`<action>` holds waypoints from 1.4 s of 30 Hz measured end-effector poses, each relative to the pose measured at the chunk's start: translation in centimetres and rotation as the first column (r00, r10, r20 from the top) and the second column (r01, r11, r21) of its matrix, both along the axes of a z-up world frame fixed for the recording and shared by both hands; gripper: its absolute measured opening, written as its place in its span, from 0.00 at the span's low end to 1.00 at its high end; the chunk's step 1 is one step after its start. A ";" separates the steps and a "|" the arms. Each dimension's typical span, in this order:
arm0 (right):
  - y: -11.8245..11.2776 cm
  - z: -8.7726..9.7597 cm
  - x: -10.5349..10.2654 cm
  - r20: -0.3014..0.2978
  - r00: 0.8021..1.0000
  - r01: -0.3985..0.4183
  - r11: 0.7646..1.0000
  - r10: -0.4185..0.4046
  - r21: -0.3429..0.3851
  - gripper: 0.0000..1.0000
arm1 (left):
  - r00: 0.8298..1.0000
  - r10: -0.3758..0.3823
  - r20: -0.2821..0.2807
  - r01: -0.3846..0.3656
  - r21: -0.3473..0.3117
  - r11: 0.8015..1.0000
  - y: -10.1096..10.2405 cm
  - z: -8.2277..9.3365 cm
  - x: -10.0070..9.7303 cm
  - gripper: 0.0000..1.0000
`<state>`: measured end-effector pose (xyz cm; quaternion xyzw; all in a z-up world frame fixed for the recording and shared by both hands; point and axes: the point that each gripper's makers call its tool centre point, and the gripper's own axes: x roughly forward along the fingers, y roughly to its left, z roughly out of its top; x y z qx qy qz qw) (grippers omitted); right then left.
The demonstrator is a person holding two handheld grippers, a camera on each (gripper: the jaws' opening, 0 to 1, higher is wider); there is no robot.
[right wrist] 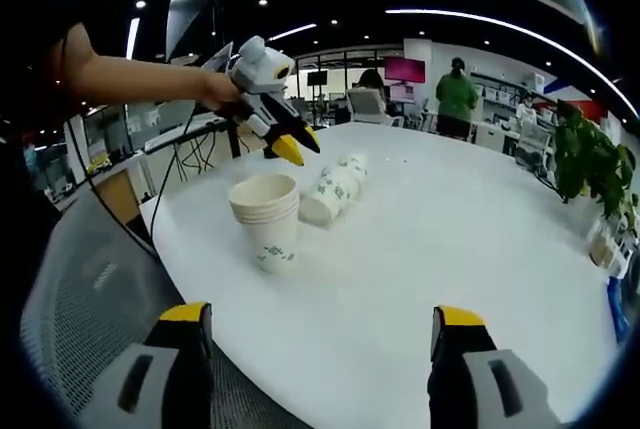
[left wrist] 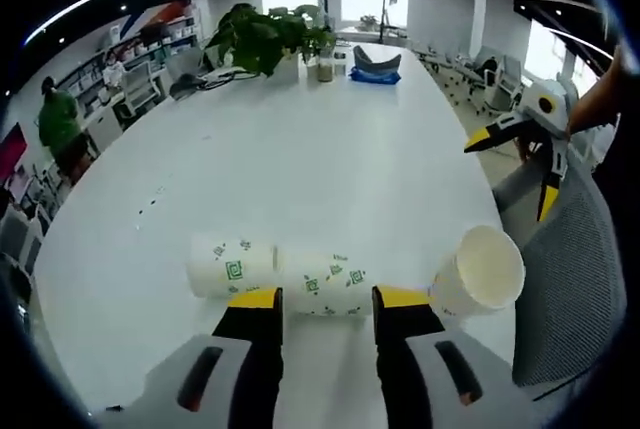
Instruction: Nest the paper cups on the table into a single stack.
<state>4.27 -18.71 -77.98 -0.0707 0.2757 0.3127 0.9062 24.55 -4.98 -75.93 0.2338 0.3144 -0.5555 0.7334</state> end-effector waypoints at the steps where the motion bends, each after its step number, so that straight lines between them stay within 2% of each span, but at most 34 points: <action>1: 0.0 0.0 0.0 0.001 1.000 0.000 1.000 0.000 0.001 0.91 | 1.000 -0.002 0.000 0.002 0.003 1.000 -0.1 0.0 0.0 0.34; 4: 0.0 -0.1 0.0 -0.004 1.000 -0.001 1.000 0.001 0.000 0.91 | 1.000 -0.008 -0.018 0.008 0.009 1.000 -0.2 -0.5 0.9 0.35; 10: 0.0 -0.2 -0.1 -0.012 1.000 -0.001 1.000 0.001 -0.006 0.91 | 0.998 -0.020 -0.053 0.020 -0.005 1.000 -0.8 -1.0 1.6 0.36; 14: -0.1 -0.3 -0.1 -0.018 1.000 -0.001 1.000 0.001 -0.010 0.90 | 0.994 -0.019 -0.111 0.012 -0.063 0.998 -1.6 -0.9 1.8 0.37; 19: -0.2 -0.4 -0.1 -0.021 1.000 0.000 1.000 0.000 -0.010 0.90 | 0.989 -0.037 -0.146 0.025 -0.078 0.997 -2.5 -0.8 0.7 0.35; 22: -0.2 -0.4 -0.1 -0.023 1.000 0.001 1.000 -0.001 -0.010 0.90 | 0.985 -0.031 -0.170 0.019 -0.073 0.997 -2.6 -1.4 0.8 0.34; 27: -0.3 -0.5 -0.1 -0.024 1.000 0.000 1.000 -0.001 -0.012 0.90 | 0.980 -0.008 -0.197 -0.007 -0.078 0.997 -2.4 -1.3 0.1 0.29; 33: -0.2 -0.7 -0.2 -0.026 1.000 -0.007 1.000 0.006 -0.016 0.89 | 0.974 -0.006 -0.227 -0.014 -0.088 0.996 -2.2 -1.7 -1.3 0.26; 38: -0.2 -0.6 -0.2 -0.022 1.000 -0.006 1.000 0.005 -0.020 0.89 | 0.953 -0.002 -0.303 -0.040 -0.131 0.991 -2.1 -2.1 -2.7 0.17; 42: -0.2 -0.7 -0.2 -0.022 1.000 -0.006 1.000 0.005 -0.022 0.89 | 0.945 -0.004 -0.326 -0.050 -0.158 0.986 -2.3 -2.0 -3.6 0.08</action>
